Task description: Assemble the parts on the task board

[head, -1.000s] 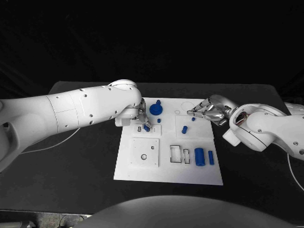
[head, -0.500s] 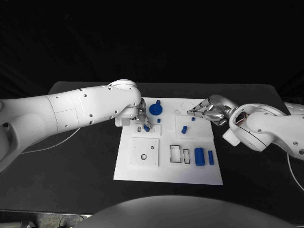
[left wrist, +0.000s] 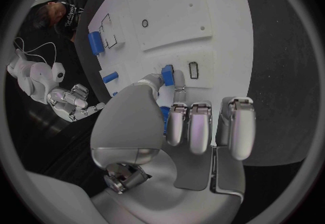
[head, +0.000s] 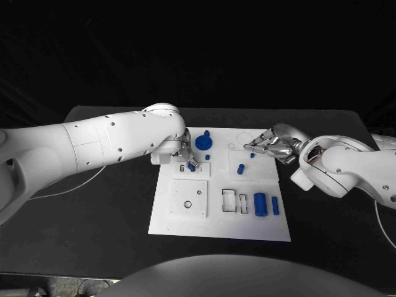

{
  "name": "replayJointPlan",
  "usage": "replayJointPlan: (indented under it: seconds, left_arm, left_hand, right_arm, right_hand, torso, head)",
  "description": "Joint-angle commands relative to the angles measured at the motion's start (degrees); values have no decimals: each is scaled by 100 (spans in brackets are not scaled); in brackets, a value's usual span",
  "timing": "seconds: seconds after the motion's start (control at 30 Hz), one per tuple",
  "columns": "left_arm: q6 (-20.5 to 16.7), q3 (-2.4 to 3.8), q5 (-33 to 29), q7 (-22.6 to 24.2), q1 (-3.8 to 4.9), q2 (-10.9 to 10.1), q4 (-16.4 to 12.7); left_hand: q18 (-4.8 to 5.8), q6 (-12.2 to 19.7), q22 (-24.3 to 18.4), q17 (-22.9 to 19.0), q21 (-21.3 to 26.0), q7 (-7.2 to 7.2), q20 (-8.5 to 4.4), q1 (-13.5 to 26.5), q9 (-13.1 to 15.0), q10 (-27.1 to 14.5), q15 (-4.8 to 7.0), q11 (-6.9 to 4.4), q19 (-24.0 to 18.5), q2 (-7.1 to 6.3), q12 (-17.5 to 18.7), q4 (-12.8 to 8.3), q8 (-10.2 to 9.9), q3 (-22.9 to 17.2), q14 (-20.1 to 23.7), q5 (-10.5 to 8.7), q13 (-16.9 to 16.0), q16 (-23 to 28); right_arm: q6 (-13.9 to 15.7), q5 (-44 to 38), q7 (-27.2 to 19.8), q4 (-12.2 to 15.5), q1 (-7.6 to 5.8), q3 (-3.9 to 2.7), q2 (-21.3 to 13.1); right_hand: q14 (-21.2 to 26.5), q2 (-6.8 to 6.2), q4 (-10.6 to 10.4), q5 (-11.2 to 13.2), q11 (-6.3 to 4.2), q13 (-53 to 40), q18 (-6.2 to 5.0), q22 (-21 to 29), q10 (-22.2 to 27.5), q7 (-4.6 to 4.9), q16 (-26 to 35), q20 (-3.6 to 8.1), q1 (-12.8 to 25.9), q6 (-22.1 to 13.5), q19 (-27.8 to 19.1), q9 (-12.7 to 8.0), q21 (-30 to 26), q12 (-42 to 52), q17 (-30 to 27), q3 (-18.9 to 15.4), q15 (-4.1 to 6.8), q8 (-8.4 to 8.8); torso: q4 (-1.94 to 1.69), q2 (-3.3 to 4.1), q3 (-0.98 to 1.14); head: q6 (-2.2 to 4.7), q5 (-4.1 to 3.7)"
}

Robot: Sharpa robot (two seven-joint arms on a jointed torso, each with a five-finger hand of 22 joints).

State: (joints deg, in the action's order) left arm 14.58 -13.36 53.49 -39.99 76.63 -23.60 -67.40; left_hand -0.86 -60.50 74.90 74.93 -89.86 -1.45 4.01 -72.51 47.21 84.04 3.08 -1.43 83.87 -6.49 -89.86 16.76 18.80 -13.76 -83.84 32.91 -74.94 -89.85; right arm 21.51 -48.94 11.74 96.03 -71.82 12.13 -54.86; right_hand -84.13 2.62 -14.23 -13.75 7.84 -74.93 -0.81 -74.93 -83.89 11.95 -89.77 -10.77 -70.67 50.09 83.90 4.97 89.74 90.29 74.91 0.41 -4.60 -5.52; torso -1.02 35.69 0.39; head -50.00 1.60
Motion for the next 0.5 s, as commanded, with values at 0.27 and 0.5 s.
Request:
replayJointPlan:
  seconds: [0.27,0.5]
  left_arm:
    - [111,1,-53,-436,2,24,15]
    - [49,0,-41,-421,2,27,23]
  left_hand:
    - [86,15,1510,1507,-14,-5,-37,-44,3,596,40,-17,613,24,-14,-14,-26,-17,-616,-31,-1506,-15]
    - [86,15,1510,1507,-14,-4,-38,-60,4,596,39,-15,613,43,-14,-19,-32,-31,-616,-39,-1506,-15]
  right_arm:
    - [-22,-60,-2,3,4,1,10]
    - [-21,-60,-3,3,4,1,6]
  right_hand:
    - [-587,4,36,-29,41,-1507,81,-1507,-611,24,-23,-45,-33,-7,610,-7,26,-29,1509,0,-40,-24]
    - [-587,4,36,-29,41,-1507,81,-1507,-611,24,-23,-45,-33,-7,610,-7,26,-29,1509,0,-40,-24]
  torso:
    - [0,1,4]
    - [0,3,1]
  head:
    - [0,-3]
    - [0,-5]
